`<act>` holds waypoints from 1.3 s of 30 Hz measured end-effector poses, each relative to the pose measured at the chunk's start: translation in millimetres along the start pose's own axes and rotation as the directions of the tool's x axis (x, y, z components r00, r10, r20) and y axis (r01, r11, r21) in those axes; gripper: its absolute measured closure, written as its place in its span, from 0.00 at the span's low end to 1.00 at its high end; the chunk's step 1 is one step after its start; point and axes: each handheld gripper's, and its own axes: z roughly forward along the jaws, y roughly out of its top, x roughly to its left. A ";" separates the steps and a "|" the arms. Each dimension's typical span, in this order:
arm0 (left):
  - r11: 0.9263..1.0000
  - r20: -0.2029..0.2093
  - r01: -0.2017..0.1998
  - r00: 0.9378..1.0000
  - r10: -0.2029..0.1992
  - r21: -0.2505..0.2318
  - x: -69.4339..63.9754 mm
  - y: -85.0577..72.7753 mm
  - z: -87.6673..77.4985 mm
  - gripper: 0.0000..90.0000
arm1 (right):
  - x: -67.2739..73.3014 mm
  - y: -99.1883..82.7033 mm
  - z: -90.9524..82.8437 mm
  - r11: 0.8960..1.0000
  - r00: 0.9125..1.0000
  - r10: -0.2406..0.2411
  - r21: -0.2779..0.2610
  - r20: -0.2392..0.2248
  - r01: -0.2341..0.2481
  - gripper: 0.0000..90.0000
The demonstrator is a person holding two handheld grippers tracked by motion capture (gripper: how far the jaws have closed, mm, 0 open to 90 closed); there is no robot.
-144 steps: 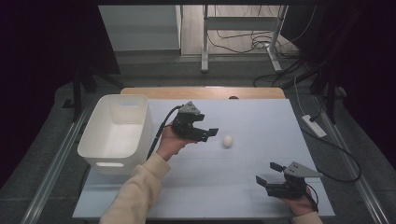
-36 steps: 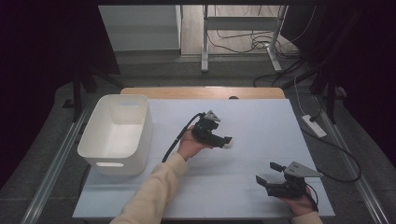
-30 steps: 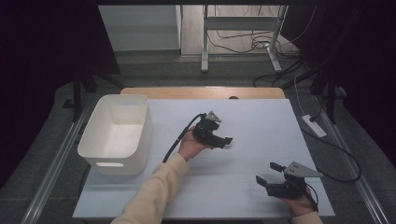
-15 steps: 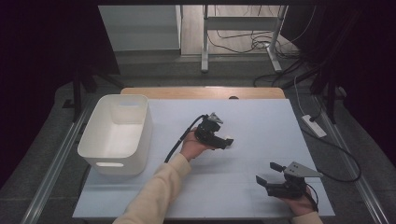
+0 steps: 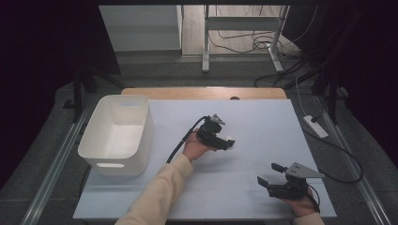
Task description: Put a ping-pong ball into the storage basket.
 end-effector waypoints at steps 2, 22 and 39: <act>1.000 -0.001 0.000 1.000 0.000 0.004 -0.1 -0.3 1.6 0.21 | 0.1 0.0 0.0 1.000 1.000 0.000 0.000 0.000 0.000 0.19; 0.999 -0.004 0.016 1.000 -0.016 0.031 6.9 -2.6 19.1 0.22 | -0.4 -0.4 0.1 1.000 1.000 0.003 0.000 -0.001 -0.003 0.19; 0.998 -0.006 0.016 1.000 -0.016 0.065 8.5 -2.7 34.1 0.22 | -0.9 -0.4 -0.9 1.000 1.000 0.004 -0.002 0.001 -0.004 0.19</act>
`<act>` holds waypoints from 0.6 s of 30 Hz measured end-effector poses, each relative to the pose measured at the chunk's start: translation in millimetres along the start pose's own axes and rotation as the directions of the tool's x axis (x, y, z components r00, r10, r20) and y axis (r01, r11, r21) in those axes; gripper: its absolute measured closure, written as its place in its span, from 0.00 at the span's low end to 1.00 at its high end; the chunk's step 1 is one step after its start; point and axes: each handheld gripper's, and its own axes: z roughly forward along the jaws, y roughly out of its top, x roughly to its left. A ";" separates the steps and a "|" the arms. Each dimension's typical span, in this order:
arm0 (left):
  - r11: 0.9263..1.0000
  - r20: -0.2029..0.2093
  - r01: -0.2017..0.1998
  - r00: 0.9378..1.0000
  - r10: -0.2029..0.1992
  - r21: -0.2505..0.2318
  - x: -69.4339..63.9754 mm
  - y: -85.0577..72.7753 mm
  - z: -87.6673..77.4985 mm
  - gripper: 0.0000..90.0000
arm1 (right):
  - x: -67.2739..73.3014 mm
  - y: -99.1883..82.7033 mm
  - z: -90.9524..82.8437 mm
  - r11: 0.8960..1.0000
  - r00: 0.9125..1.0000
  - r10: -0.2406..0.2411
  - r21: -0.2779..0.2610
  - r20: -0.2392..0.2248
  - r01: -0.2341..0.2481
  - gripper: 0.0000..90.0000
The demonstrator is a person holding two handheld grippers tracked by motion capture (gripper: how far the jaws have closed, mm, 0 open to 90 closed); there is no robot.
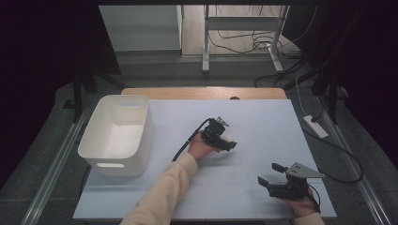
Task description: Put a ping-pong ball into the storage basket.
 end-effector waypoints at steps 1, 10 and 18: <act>1.000 0.001 0.001 1.000 -0.001 0.002 -0.4 -0.1 1.2 0.22 | 0.0 0.0 0.0 1.000 1.000 0.000 0.000 0.000 0.000 0.19; 1.000 0.004 -0.005 1.000 0.005 0.012 0.0 -0.8 4.2 0.26 | -0.3 0.0 -0.4 1.000 1.000 0.002 -0.002 -0.002 -0.002 0.19; 1.000 0.006 -0.014 1.000 0.014 0.017 0.0 -1.2 6.0 0.34 | -0.5 0.0 -0.3 1.000 1.000 0.002 -0.002 -0.002 -0.002 0.19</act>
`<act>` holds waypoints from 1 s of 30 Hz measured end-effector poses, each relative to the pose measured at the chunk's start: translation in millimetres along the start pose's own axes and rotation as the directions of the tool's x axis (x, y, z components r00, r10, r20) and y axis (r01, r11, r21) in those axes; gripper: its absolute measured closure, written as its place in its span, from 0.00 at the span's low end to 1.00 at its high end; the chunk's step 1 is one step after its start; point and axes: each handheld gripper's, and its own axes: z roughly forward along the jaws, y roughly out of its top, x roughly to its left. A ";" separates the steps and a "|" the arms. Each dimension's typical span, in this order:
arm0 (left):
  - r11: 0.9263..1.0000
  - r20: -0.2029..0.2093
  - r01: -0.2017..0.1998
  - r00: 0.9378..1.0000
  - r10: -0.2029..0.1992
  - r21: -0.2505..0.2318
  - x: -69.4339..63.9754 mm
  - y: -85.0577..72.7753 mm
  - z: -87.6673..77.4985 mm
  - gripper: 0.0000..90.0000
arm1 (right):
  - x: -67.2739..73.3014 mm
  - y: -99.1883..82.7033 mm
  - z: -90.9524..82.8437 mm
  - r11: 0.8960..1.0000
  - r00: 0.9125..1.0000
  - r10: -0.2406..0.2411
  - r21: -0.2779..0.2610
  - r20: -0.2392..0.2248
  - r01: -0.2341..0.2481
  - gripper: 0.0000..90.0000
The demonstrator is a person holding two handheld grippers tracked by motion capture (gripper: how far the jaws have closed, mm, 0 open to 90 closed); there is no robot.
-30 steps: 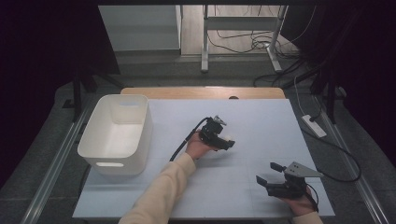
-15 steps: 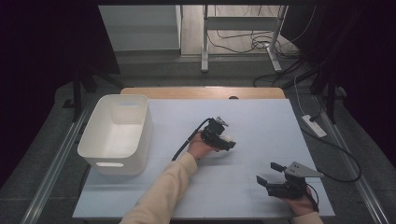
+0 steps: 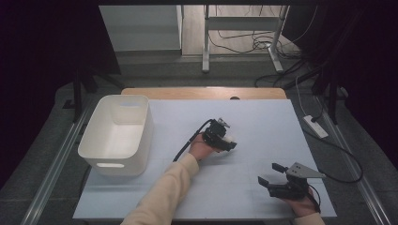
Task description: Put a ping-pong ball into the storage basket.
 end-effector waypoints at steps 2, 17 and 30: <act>1.000 -0.003 -0.001 1.000 0.001 0.004 0.1 -0.4 1.5 0.37 | 0.0 0.0 -0.1 1.000 1.000 -0.001 0.002 0.002 0.001 0.19; 1.000 -0.004 -0.019 1.000 0.019 -0.004 -1.5 0.5 -0.3 0.57 | -0.4 -0.1 -0.7 1.000 1.000 0.001 -0.002 0.003 -0.001 0.19; 0.999 0.000 -0.033 0.999 0.033 -0.023 -4.0 2.9 -8.2 0.57 | -0.2 -0.1 -0.4 1.000 1.000 -0.001 0.001 0.004 0.001 0.18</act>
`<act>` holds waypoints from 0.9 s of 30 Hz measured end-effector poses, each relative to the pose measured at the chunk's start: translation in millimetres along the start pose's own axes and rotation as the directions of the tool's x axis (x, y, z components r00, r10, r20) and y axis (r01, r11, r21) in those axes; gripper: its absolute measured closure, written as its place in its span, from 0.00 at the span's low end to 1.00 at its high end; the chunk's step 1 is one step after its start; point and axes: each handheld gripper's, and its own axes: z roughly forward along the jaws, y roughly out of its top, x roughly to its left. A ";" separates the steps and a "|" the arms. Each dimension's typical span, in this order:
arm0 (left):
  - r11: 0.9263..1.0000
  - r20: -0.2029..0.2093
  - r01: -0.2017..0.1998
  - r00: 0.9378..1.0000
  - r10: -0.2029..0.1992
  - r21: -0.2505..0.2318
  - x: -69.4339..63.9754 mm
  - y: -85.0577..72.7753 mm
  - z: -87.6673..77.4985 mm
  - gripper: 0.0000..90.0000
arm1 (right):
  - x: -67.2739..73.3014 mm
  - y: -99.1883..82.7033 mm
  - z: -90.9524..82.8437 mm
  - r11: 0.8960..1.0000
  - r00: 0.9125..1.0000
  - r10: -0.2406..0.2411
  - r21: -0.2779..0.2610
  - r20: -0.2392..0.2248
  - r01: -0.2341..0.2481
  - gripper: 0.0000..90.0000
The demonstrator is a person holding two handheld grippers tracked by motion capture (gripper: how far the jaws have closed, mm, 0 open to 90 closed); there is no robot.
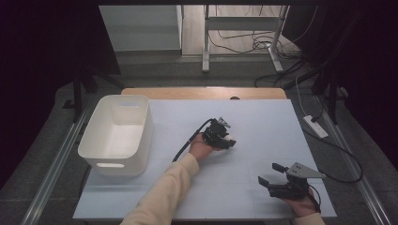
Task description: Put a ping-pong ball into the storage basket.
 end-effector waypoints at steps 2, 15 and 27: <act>1.000 0.001 -0.005 1.000 0.005 -0.004 -1.0 0.7 -1.8 0.57 | 0.1 0.0 0.0 1.000 1.000 0.000 0.000 0.001 0.000 0.19; 0.999 -0.001 -0.017 1.000 0.017 -0.036 -8.3 4.9 -14.5 0.57 | 0.7 0.1 0.1 1.000 1.000 -0.001 0.001 0.001 0.001 0.19; 0.998 -0.007 -0.029 1.000 0.029 -0.056 -10.2 6.9 -25.2 0.57 | 1.3 0.3 0.4 1.000 1.000 -0.003 0.002 0.001 0.003 0.19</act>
